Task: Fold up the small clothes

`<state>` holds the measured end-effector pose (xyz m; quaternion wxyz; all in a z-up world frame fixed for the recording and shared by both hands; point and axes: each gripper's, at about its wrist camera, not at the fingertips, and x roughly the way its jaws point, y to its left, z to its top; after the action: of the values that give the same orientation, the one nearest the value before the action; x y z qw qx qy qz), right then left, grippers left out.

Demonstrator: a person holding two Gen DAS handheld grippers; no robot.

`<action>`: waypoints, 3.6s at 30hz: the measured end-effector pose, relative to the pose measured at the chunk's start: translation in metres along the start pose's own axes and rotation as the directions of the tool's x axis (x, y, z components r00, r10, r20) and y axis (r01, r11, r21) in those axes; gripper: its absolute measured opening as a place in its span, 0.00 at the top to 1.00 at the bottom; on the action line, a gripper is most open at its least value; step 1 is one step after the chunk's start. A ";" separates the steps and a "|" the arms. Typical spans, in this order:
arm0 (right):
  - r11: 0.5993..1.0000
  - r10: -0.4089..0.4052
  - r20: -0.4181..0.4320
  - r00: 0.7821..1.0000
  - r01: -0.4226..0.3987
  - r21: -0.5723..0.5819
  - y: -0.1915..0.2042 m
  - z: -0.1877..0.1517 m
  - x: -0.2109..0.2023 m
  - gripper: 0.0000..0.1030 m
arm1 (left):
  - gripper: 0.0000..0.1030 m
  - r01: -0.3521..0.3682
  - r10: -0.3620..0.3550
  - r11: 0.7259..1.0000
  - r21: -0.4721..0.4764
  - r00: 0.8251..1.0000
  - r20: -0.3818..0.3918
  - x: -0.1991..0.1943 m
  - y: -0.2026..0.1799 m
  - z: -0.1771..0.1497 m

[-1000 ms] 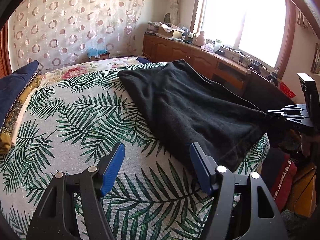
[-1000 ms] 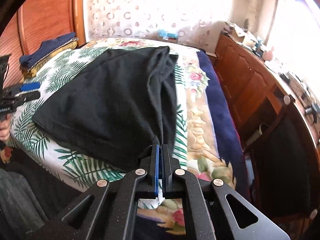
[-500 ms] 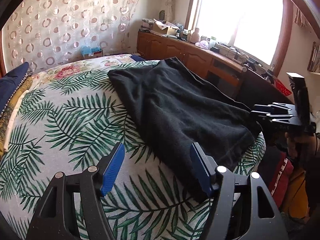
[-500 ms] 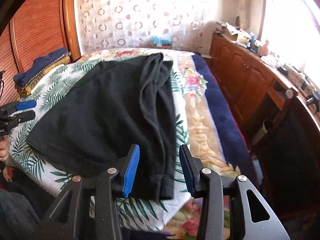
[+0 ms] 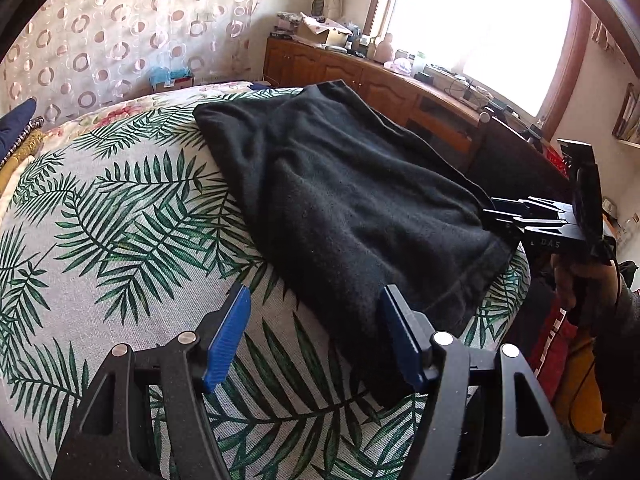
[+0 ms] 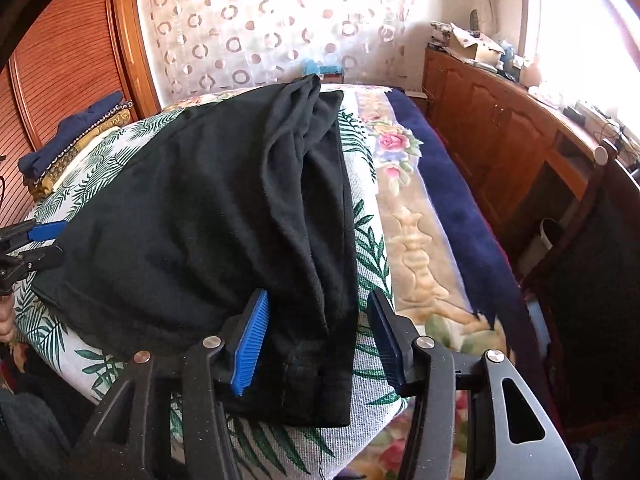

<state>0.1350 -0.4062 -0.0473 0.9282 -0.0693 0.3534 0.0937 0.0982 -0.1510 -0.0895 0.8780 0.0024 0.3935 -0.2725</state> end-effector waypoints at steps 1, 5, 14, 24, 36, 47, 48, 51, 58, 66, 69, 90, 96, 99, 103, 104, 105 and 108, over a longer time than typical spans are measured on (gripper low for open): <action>1.000 -0.003 0.001 1.000 0.003 -0.002 0.001 0.000 0.000 0.48 | 0.34 0.000 0.000 1.000 0.000 1.000 -0.003 0.000 0.000 0.000; 1.000 -0.001 0.004 1.000 0.001 -0.022 0.007 -0.001 -0.002 0.48 | 0.34 -0.006 0.006 1.000 -0.007 1.000 0.002 0.001 0.002 0.000; 0.996 0.059 0.004 0.998 -0.058 -0.066 0.011 -0.003 -0.005 0.72 | 0.50 0.039 -0.039 0.999 -0.024 0.999 -0.021 0.005 0.003 -0.003; 0.992 0.124 0.051 0.991 -0.122 -0.029 0.011 -0.003 -0.018 0.92 | 0.84 0.099 -0.100 0.995 -0.007 0.993 -0.058 0.003 -0.003 -0.002; 0.973 0.222 0.345 0.912 -0.186 -0.136 0.042 0.069 -0.111 0.93 | 0.92 0.052 -0.061 0.998 0.042 0.966 0.253 -0.119 0.004 0.084; 0.946 0.293 0.507 0.810 -0.169 -0.276 0.097 0.150 -0.195 0.93 | 0.92 -0.064 0.051 0.998 0.015 0.906 0.421 -0.223 0.031 0.151; 0.944 0.300 0.503 0.811 -0.176 -0.279 0.101 0.160 -0.192 0.94 | 0.92 -0.078 0.070 0.997 0.003 0.904 0.421 -0.223 0.038 0.155; 0.945 0.293 0.498 0.816 -0.166 -0.283 0.108 0.187 -0.173 0.94 | 0.92 -0.119 0.122 0.992 -0.032 0.891 0.438 -0.216 0.059 0.171; 0.958 0.251 0.513 0.821 -0.134 -0.254 0.119 0.240 -0.130 0.94 | 0.92 -0.212 0.218 0.975 -0.068 0.856 0.469 -0.214 0.089 0.182; 0.937 0.302 0.362 0.882 -0.205 -0.282 0.133 0.156 -0.083 0.94 | 0.92 -0.157 0.197 0.976 -0.149 0.928 0.315 -0.142 0.078 0.079; 0.927 0.311 0.198 0.929 -0.251 -0.277 0.139 0.090 -0.041 0.94 | 0.92 -0.111 0.146 0.973 -0.202 0.975 0.166 -0.092 0.075 0.022; 0.954 0.245 0.010 0.969 -0.239 -0.178 0.122 0.005 0.018 0.71 | 0.59 -0.166 0.185 0.957 -0.240 0.981 0.059 -0.065 0.059 -0.052; 0.958 0.244 -0.007 0.970 -0.242 -0.155 0.116 0.005 0.023 0.61 | 0.59 -0.178 0.199 0.949 -0.258 0.978 0.057 -0.064 0.060 -0.056; 0.956 0.250 -0.017 0.968 -0.250 -0.154 0.119 0.005 0.024 0.61 | 0.58 -0.182 0.201 0.949 -0.259 0.978 0.051 -0.061 0.060 -0.055; 0.952 0.260 -0.037 0.965 -0.263 -0.156 0.124 0.003 0.030 0.61 | 0.58 -0.185 0.203 0.948 -0.260 0.978 0.045 -0.059 0.060 -0.056; 0.951 0.264 -0.042 0.964 -0.268 -0.156 0.125 0.003 0.031 0.61 | 0.58 -0.187 0.205 0.948 -0.259 0.978 0.044 -0.059 0.060 -0.057; 0.949 0.271 -0.045 0.962 -0.274 -0.157 0.126 0.003 0.032 0.61 | 0.58 -0.187 0.205 0.947 -0.260 0.978 0.043 -0.059 0.060 -0.057; 0.943 0.281 -0.045 0.959 -0.285 -0.170 0.129 0.001 0.034 0.61 | 0.59 -0.184 0.201 0.947 -0.263 0.979 0.040 -0.058 0.061 -0.058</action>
<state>0.1318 -0.2758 -0.0769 0.8918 -0.0999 0.3595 0.2559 0.0557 -0.0592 -0.1026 0.9058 -0.0825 0.3942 -0.1318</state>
